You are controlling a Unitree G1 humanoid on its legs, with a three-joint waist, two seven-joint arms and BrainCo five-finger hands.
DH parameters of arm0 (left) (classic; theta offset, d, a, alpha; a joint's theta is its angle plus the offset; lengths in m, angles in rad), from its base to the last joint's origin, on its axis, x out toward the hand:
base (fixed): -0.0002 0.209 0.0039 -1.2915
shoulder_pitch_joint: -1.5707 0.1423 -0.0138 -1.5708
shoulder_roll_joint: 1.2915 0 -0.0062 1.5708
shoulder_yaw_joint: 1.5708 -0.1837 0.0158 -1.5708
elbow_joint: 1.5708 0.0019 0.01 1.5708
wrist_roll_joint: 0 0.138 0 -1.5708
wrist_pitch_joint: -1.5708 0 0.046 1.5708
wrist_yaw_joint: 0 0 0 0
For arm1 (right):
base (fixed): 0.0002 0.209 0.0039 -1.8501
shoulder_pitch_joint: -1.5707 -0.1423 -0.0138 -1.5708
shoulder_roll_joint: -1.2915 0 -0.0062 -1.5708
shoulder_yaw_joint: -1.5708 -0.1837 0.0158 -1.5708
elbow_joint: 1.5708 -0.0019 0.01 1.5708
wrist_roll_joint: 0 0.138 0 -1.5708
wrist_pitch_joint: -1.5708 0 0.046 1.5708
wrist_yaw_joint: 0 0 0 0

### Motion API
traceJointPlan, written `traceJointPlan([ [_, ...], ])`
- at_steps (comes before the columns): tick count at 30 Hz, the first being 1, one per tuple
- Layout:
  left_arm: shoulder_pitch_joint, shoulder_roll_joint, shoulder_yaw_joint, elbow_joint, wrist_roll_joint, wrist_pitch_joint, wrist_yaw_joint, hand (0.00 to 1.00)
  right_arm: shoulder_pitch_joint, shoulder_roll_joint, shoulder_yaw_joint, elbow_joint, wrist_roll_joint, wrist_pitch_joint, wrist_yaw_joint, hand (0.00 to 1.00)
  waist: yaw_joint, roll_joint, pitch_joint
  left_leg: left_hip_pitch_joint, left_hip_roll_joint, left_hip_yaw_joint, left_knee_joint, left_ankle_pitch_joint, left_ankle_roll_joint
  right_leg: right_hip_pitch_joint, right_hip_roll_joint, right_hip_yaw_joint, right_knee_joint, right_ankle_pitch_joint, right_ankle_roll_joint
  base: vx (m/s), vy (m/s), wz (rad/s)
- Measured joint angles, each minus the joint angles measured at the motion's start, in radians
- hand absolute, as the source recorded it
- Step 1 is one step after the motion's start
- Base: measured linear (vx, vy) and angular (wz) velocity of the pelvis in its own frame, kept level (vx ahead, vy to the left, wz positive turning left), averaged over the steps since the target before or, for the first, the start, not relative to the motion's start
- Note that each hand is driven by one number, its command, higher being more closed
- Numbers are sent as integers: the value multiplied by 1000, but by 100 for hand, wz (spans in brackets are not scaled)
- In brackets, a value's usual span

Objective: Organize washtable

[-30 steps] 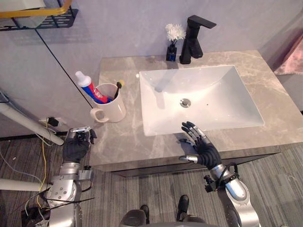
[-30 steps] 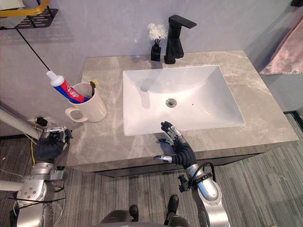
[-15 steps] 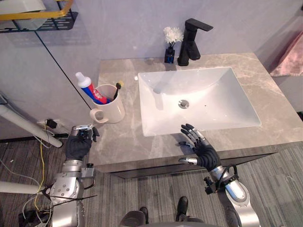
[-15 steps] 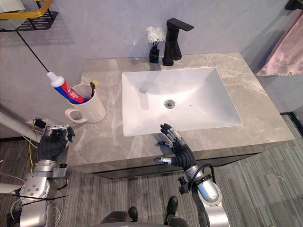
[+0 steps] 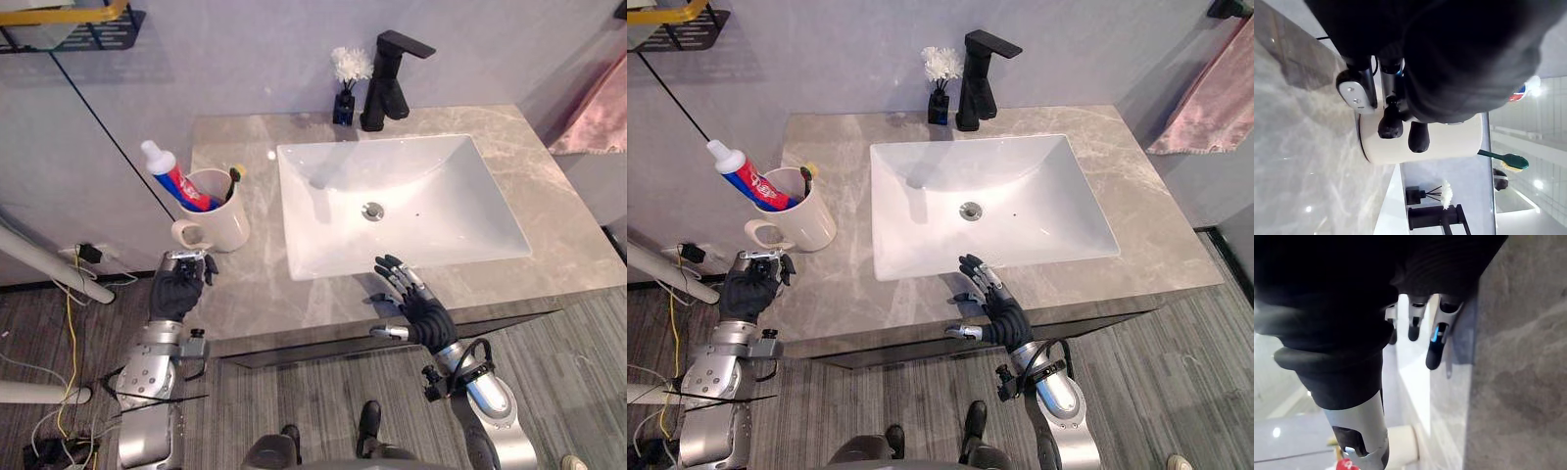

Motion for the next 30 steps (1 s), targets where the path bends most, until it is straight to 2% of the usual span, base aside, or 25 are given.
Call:
traceJointPlan([
  [20,-52,5,3,8,9,7,37,100,-4,3,-7,-45,0,-8,2,0,-1,-1,50,-2,1,14,-2,-2,-1,-10,3,15,0,1,-1,0,-1,0],
  [30,-96,5,0,41,18,7,41,100,-4,19,-8,-47,0,-10,3,0,-5,-1,50,-6,1,15,-2,-2,-1,-15,3,16,0,1,-1,0,0,0],
])
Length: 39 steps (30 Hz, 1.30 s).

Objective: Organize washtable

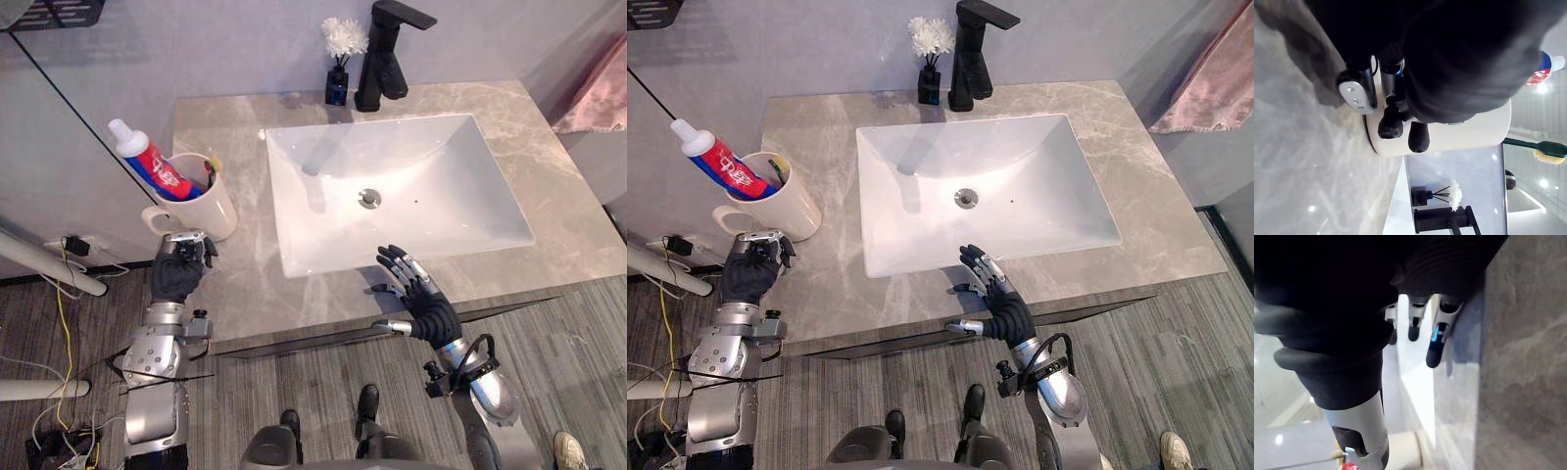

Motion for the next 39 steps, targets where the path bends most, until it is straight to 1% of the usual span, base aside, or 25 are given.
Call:
traceJointPlan([
  [4,-22,4,-2,4,0,0,2,100,0,0,0,-2,0,0,0,0,0,0,0,-2,0,0,1,0,0,-2,0,1,0,0,0,0,0,0],
  [8,-64,43,-28,36,-1,0,15,100,-1,-1,1,-2,1,-1,-1,0,-2,0,0,-4,0,2,1,0,0,-5,0,2,0,1,-1,0,0,0],
  [10,-77,44,-29,49,-2,1,24,100,-3,-1,2,-2,0,0,-1,0,-3,0,0,-5,0,3,1,0,0,-6,0,3,0,2,-2,0,0,0],
  [12,-84,44,-29,55,-2,1,25,100,-6,-1,2,-2,0,0,-1,0,-7,0,0,-5,0,6,1,0,0,-8,0,5,0,2,-2,0,0,0],
  [13,-89,46,-30,61,-2,1,25,100,-6,-1,2,-2,0,0,-1,0,-15,0,0,-5,0,6,1,0,0,-8,0,5,0,2,-2,0,0,0],
  [16,-109,63,-30,84,-2,4,25,100,-11,-1,2,0,0,1,-1,0,-20,0,0,-5,0,8,1,0,0,-9,1,6,0,3,-3,0,0,0],
  [23,-183,112,-34,162,-2,9,29,100,-12,-3,2,-1,1,-1,-4,0,-21,0,0,-12,1,13,2,0,0,-17,2,9,0,7,-5,0,-1,-1],
  [24,-191,124,-34,162,-2,9,33,100,-13,-3,2,-8,1,-7,-3,0,-22,0,2,-23,1,14,6,0,0,-27,2,9,0,11,-5,0,0,0],
  [29,-227,133,-34,203,-2,9,44,100,-13,-16,2,-10,1,-12,-4,0,-23,-1,6,-23,2,15,6,0,0,-27,2,10,0,12,-5,0,0,0],
  [32,-258,160,-36,233,-3,9,47,100,-14,-23,2,-13,1,-17,-3,0,-24,-3,14,-24,2,16,7,0,0,-27,3,11,0,13,-6,0,0,0],
  [33,-271,174,-35,238,-2,9,48,100,-14,-23,2,-19,1,-18,-3,0,-24,-4,23,-24,3,18,8,0,0,-27,3,12,0,15,-8,0,0,0],
  [36,-286,183,-35,239,-2,8,55,100,-14,-23,5,-26,1,-23,-3,0,-23,-6,27,-33,8,24,11,0,0,-39,9,11,0,25,-20,-9,-16,-7],
  [39,-309,190,-34,266,-2,7,67,100,-14,-23,7,-26,1,-23,-1,0,-23,-6,27,-33,11,25,12,0,0,-39,12,10,0,27,-20,1,-6,-2],
])
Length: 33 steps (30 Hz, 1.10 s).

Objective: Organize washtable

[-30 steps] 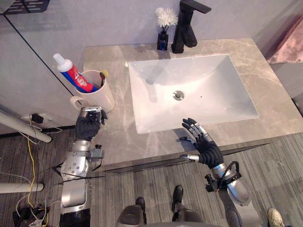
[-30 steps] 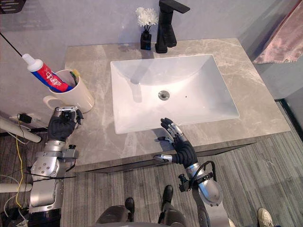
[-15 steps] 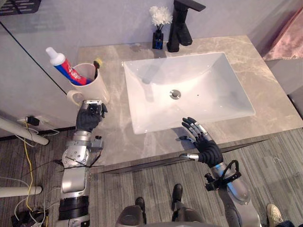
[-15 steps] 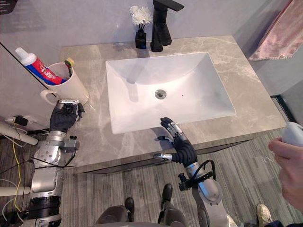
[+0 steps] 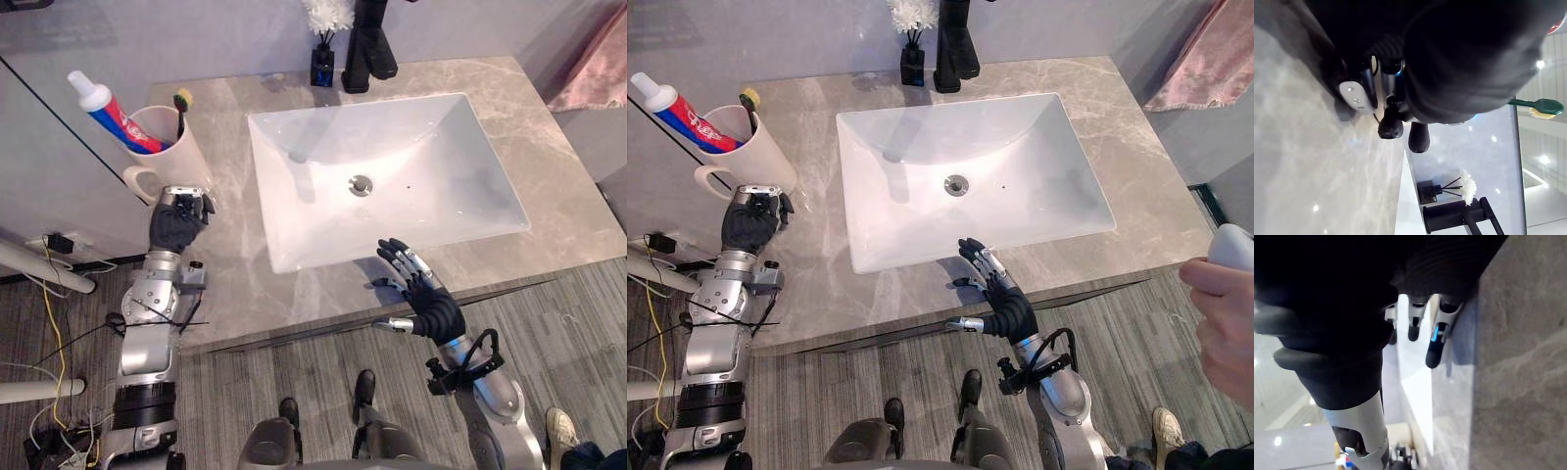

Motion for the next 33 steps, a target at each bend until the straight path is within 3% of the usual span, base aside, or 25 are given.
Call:
traceJointPlan([
  [14,-33,11,-25,46,0,0,16,100,1,-1,2,7,1,-4,0,0,0,0,0,1,2,4,6,0,0,2,1,0,0,0,0,0,0,0],
  [19,36,2,-69,-36,-2,-1,-31,100,0,-1,5,18,3,-6,2,0,-1,1,0,11,2,2,3,0,0,13,1,-2,0,0,0,0,0,0],
  [25,130,-48,-72,-99,-45,-3,-64,100,-5,0,4,48,2,-8,2,0,1,12,-5,31,2,-19,3,1,0,41,1,-32,0,0,0,-1,-3,9],
  [33,201,-124,-2,-124,-67,3,-14,100,-8,0,4,89,-3,-3,2,0,3,36,-42,45,1,-42,-5,8,-3,61,0,-62,0,-1,-1,-4,-1,8],
])
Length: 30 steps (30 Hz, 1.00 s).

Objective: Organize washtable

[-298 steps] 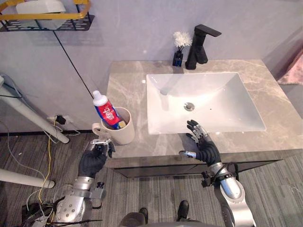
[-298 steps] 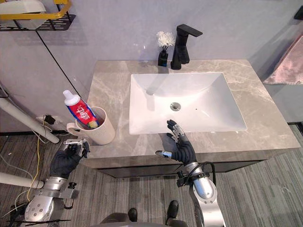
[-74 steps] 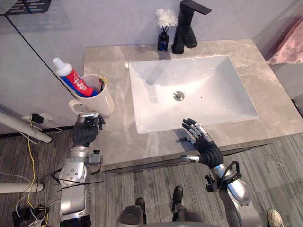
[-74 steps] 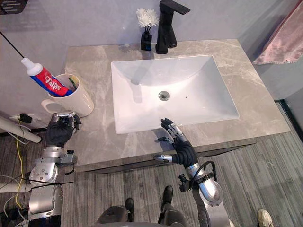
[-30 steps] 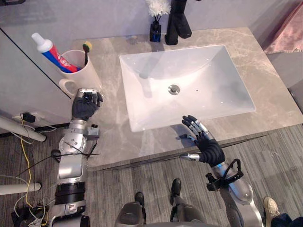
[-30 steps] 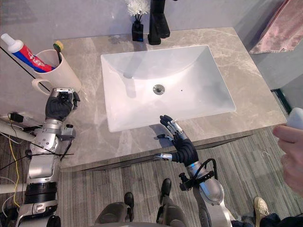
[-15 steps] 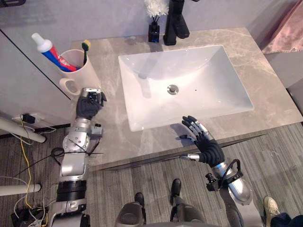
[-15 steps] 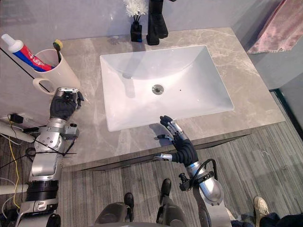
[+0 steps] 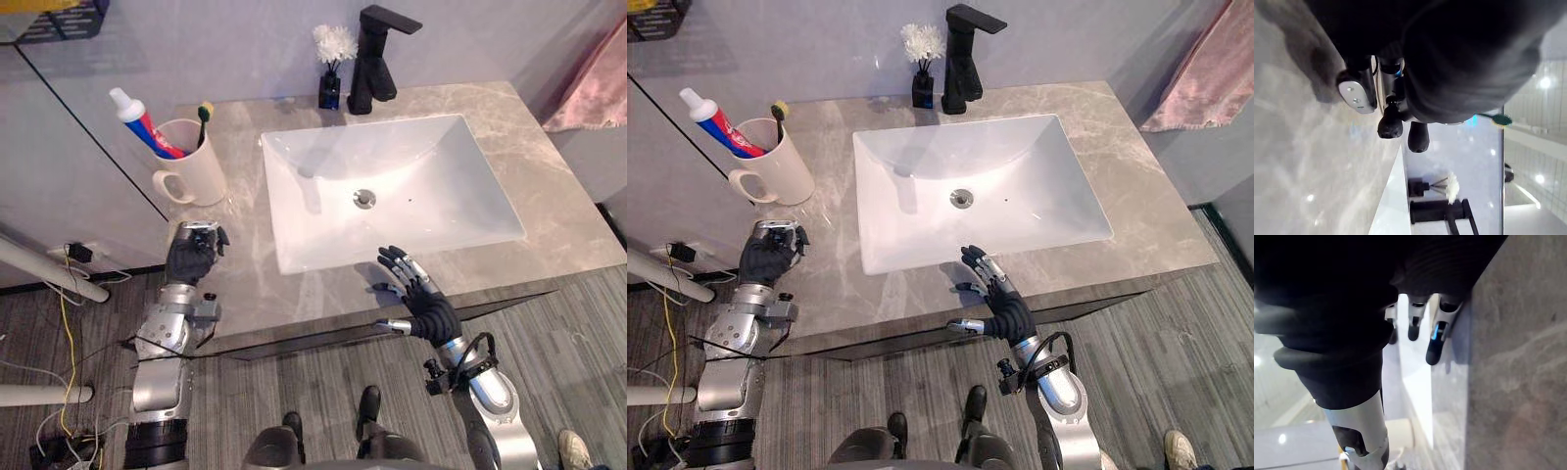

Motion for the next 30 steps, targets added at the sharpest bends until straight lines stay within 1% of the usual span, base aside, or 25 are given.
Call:
traceJointPlan([
  [1,7,-7,14,-14,4,1,15,100,0,0,0,6,-7,2,0,0,-1,3,-3,10,1,-2,-5,2,-1,9,1,-3,0,-2,-2,2,-1,5],
  [3,9,-23,33,-32,11,3,23,100,1,0,0,11,-12,18,0,0,0,6,-17,13,1,-3,-8,4,-1,11,1,-6,0,-2,-3,-1,-1,2],
  [5,9,-36,56,-33,25,5,46,100,1,1,2,26,-20,21,1,0,0,8,-35,14,0,-4,-9,6,-2,12,0,-10,0,-4,-6,0,0,0],
  [11,8,-39,103,-29,59,6,117,100,1,1,31,35,-28,36,0,0,-1,3,-46,25,-2,-2,-26,21,-7,15,-1,-14,0,-9,-11,-14,-5,-2],
  [14,5,-59,132,-21,69,6,136,100,3,1,37,37,-29,43,0,0,-1,-2,-54,23,-1,3,-26,21,-9,9,1,-8,0,-9,-11,-20,-8,-7],
  [16,3,-60,132,-9,71,10,147,100,17,1,37,56,-35,60,-2,0,-1,-6,-56,22,0,7,-26,21,-9,6,2,-4,0,-9,-11,-14,0,-6],
  [18,-3,-60,137,14,86,13,159,100,23,2,38,55,-36,57,-3,0,-1,-9,-58,22,1,12,-25,21,-10,3,3,1,0,-9,-11,-8,8,-7],
  [21,-28,-59,139,20,88,26,172,100,27,2,38,55,-36,52,-6,0,-1,-23,-66,5,1,19,-23,21,-10,-14,3,5,0,-8,-11,-2,8,-5],
  [24,-66,-57,162,51,88,27,190,100,30,2,37,54,-36,47,-8,0,-1,-27,-68,2,2,28,-22,20,-10,-20,4,11,0,-7,-10,16,14,-4],
  [28,-111,-40,174,75,89,35,208,100,34,2,37,49,-36,39,-10,0,-1,-35,-64,-2,2,33,-22,18,-10,-27,4,18,0,-5,-8,8,15,-4],
  [30,-142,-14,174,98,90,43,211,100,34,2,39,44,-36,37,-11,0,0,-45,-55,-2,3,39,-21,16,-10,-29,5,29,0,-3,-7,0,17,-7],
])
